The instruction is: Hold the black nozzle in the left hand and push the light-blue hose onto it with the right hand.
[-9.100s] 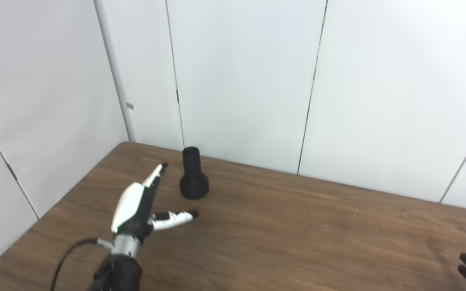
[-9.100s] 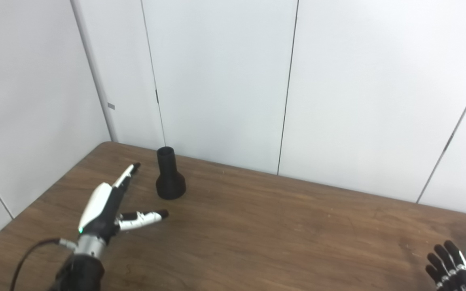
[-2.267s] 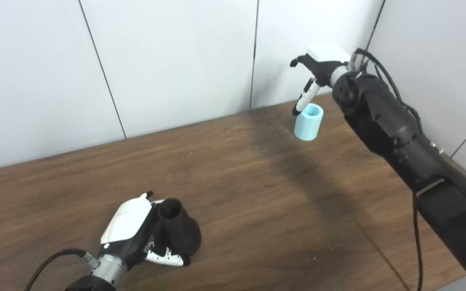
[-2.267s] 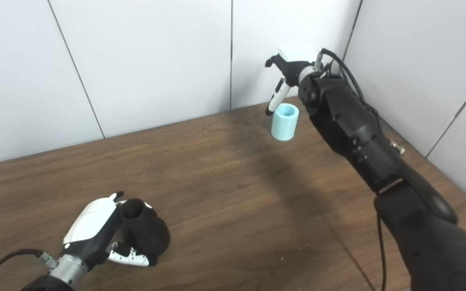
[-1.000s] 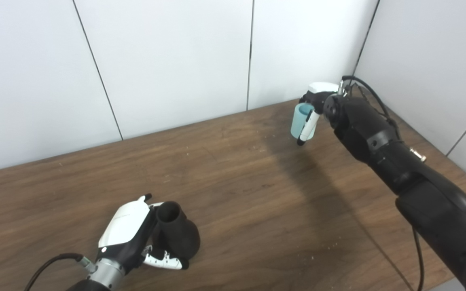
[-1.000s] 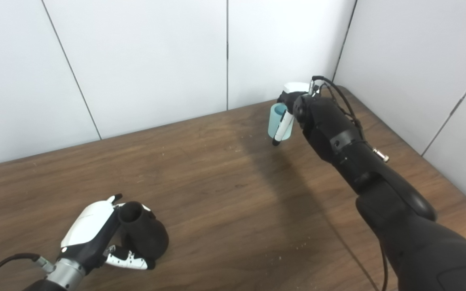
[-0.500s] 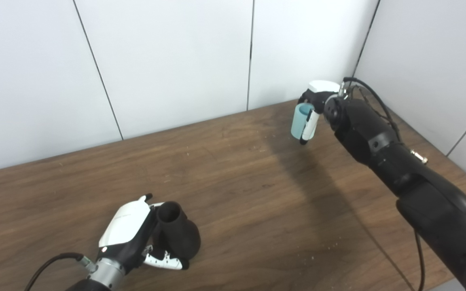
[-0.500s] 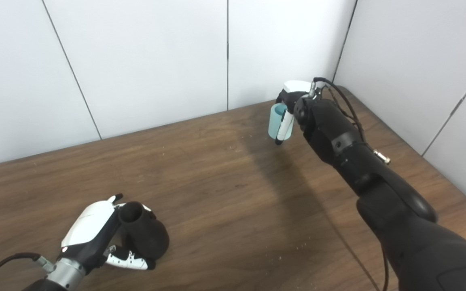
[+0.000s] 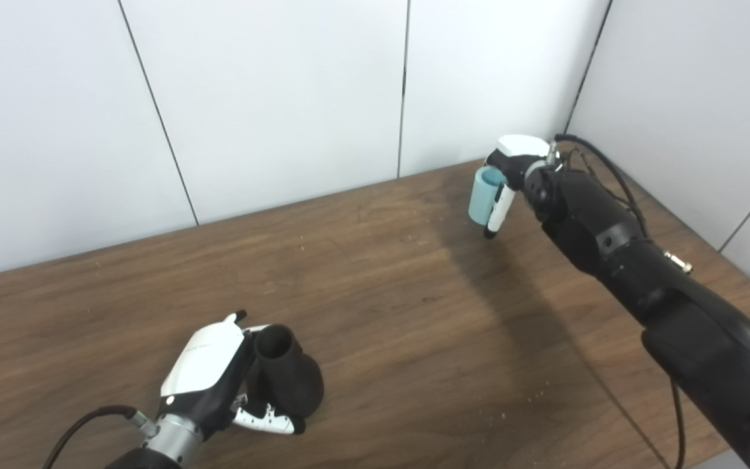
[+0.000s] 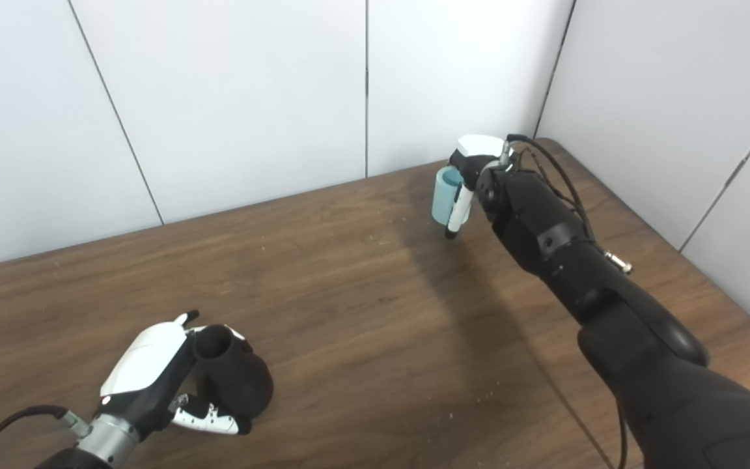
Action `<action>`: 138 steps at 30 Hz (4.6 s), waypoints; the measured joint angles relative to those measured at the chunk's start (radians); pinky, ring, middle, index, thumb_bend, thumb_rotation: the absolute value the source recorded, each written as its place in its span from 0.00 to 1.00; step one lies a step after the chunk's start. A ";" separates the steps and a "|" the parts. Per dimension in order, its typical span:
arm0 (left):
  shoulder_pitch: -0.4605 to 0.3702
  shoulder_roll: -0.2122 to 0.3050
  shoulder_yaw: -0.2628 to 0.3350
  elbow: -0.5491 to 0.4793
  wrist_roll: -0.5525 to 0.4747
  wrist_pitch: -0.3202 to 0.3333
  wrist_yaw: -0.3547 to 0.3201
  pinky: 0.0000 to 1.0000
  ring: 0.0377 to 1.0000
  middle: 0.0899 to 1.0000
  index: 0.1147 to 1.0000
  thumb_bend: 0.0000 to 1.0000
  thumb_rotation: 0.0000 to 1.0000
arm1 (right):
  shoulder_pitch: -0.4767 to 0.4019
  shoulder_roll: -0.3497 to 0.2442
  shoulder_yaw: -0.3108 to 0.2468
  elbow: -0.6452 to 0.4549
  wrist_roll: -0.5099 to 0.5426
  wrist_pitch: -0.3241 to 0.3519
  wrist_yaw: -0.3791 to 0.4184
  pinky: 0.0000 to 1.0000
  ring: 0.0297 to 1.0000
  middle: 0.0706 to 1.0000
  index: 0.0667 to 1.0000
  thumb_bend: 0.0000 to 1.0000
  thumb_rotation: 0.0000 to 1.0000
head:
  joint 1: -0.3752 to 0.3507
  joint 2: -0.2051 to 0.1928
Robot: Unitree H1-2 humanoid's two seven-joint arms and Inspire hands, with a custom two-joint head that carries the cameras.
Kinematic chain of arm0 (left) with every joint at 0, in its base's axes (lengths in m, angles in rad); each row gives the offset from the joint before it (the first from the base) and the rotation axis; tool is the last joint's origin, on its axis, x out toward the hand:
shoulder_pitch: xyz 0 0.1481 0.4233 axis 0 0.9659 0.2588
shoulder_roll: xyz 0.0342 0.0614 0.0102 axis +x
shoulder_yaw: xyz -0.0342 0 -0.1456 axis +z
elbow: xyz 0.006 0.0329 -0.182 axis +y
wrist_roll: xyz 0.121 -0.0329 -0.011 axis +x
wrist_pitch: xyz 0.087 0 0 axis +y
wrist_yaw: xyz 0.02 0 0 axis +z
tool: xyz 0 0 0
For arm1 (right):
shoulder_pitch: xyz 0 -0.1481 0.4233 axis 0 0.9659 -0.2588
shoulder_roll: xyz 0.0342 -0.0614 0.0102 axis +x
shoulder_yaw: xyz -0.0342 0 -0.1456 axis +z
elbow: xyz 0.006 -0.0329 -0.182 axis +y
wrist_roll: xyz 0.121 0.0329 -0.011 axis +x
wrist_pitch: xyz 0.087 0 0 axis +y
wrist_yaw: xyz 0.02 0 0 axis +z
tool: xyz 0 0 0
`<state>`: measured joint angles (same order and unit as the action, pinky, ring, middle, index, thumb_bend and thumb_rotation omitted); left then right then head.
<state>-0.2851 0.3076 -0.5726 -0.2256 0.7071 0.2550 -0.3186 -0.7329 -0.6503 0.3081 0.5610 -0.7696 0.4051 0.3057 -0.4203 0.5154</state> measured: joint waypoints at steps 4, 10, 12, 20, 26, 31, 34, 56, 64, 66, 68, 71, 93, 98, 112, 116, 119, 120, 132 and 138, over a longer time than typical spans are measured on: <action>-0.003 0.000 -0.001 0.001 0.000 0.000 0.000 0.99 0.60 0.44 0.42 0.52 0.00 | -0.001 0.000 0.006 0.000 0.000 0.001 0.000 0.54 0.60 0.65 0.67 0.87 0.00 | 0.000 0.003; -0.003 -0.001 -0.001 0.001 0.000 0.000 -0.001 0.98 0.60 0.43 0.42 0.52 0.00 | -0.003 0.000 0.011 0.001 0.000 0.001 0.002 0.51 0.56 0.62 0.64 0.85 0.00 | 0.000 0.009; -0.003 -0.001 -0.001 0.001 0.000 0.000 -0.001 0.98 0.60 0.43 0.42 0.52 0.00 | -0.004 0.000 0.010 0.001 0.001 0.001 0.002 0.47 0.52 0.59 0.63 0.84 0.00 | 0.000 0.011; -0.003 -0.002 -0.001 0.002 0.000 0.000 -0.001 0.97 0.60 0.43 0.42 0.52 0.00 | -0.003 0.000 0.010 0.000 0.004 -0.018 -0.014 0.47 0.50 0.55 0.61 0.83 0.00 | 0.005 0.015; -0.003 -0.003 -0.001 0.002 0.000 0.000 -0.001 0.97 0.60 0.43 0.42 0.52 0.00 | -0.003 0.000 0.010 0.000 0.004 -0.029 -0.035 0.50 0.53 0.57 0.63 0.84 0.00 | 0.008 0.020; -0.003 -0.003 -0.001 0.002 0.000 0.000 -0.001 0.97 0.60 0.43 0.43 0.52 0.00 | -0.003 0.000 0.010 0.001 0.005 -0.035 -0.039 0.59 0.63 0.67 0.67 0.86 0.00 | 0.009 0.023; -0.003 -0.003 -0.001 0.002 0.000 0.001 -0.001 0.97 0.60 0.43 0.43 0.52 0.00 | -0.003 0.000 0.011 0.003 0.005 -0.052 -0.049 0.59 0.65 0.69 0.68 0.87 0.00 | 0.011 0.023; -0.006 -0.004 -0.002 0.002 -0.001 0.003 -0.004 0.97 0.60 0.44 0.42 0.52 0.00 | -0.003 0.003 0.020 0.012 0.011 -0.063 -0.052 0.49 0.54 0.59 0.63 0.85 0.00 | 0.021 0.034; -0.006 -0.005 -0.002 0.002 -0.001 0.006 -0.005 0.96 0.63 0.46 0.41 0.52 0.00 | -0.003 0.003 0.018 0.004 0.011 -0.059 -0.035 0.41 0.42 0.46 0.47 0.54 0.00 | 0.037 0.038; -0.007 -0.005 -0.002 0.002 -0.001 0.007 -0.007 0.96 0.63 0.46 0.41 0.52 0.00 | -0.003 0.003 0.018 0.001 0.011 -0.060 -0.035 0.40 0.42 0.46 0.45 0.52 0.00 | 0.037 0.038; -0.007 -0.005 -0.002 0.002 -0.002 0.007 -0.009 0.96 0.63 0.47 0.40 0.52 0.00 | -0.003 0.003 0.018 0.001 0.011 -0.063 -0.038 0.37 0.42 0.46 0.43 0.51 0.00 | 0.037 0.041; -0.007 -0.005 -0.002 0.000 -0.002 0.011 -0.010 0.96 0.64 0.48 0.39 0.52 0.00 | -0.001 0.003 0.014 0.001 0.011 -0.074 -0.070 0.35 0.42 0.45 0.43 0.50 0.00 | 0.035 0.041; -0.011 -0.044 -0.025 -0.018 0.042 0.103 -0.029 0.95 0.69 0.49 0.39 0.52 0.00 | 0.162 -0.002 -0.074 -0.800 0.050 -0.091 0.042 0.31 0.41 0.47 0.45 0.50 0.00 | 0.264 0.091; -0.011 -0.069 -0.038 -0.020 0.068 0.139 -0.029 0.94 0.73 0.50 0.38 0.52 0.00 | 0.201 0.015 -0.096 -1.006 0.094 -0.044 0.165 0.31 0.41 0.47 0.46 0.50 0.00 | 0.331 0.104; -0.018 -0.122 -0.061 -0.018 0.113 0.181 -0.051 0.90 0.71 0.49 0.38 0.52 0.00 | 0.367 0.136 -0.095 -1.209 0.192 0.042 0.305 0.32 0.41 0.46 0.46 0.50 0.00 | 0.405 0.135; -0.019 -0.124 -0.066 -0.017 0.113 0.181 -0.054 0.92 0.71 0.50 0.38 0.51 0.00 | 0.392 0.160 -0.082 -1.210 0.193 0.042 0.319 0.32 0.41 0.47 0.46 0.50 0.00 | 0.405 0.140; -0.025 -0.125 -0.068 -0.016 0.113 0.180 -0.063 0.92 0.70 0.49 0.38 0.52 0.00 | 0.389 0.180 -0.081 -1.209 0.193 0.040 0.318 0.31 0.41 0.48 0.47 0.50 0.00 | 0.407 0.144; -0.027 -0.126 -0.068 -0.016 0.113 0.181 -0.068 0.92 0.71 0.49 0.38 0.52 0.00 | 0.388 0.188 -0.081 -1.209 0.190 0.039 0.317 0.31 0.41 0.48 0.48 0.50 0.00 | 0.410 0.146; -0.060 -0.138 -0.079 -0.025 0.199 0.188 -0.168 0.93 0.76 0.45 0.41 0.52 0.00 | 0.370 0.249 -0.075 -1.183 0.183 0.019 0.302 0.40 0.39 0.47 0.46 0.50 0.00 | 0.426 0.163; -0.087 -0.156 -0.076 -0.034 0.275 0.193 -0.279 0.94 0.78 0.45 0.41 0.52 0.00 | 0.368 0.249 -0.079 -1.183 0.173 0.020 0.303 0.39 0.40 0.45 0.45 0.50 0.00 | 0.425 0.172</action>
<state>-0.3726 0.1512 -0.6484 -0.2598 0.9817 0.4481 -0.5977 -0.3645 -0.4017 0.2296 -0.6215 -0.5962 0.4254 0.6087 0.0046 0.6872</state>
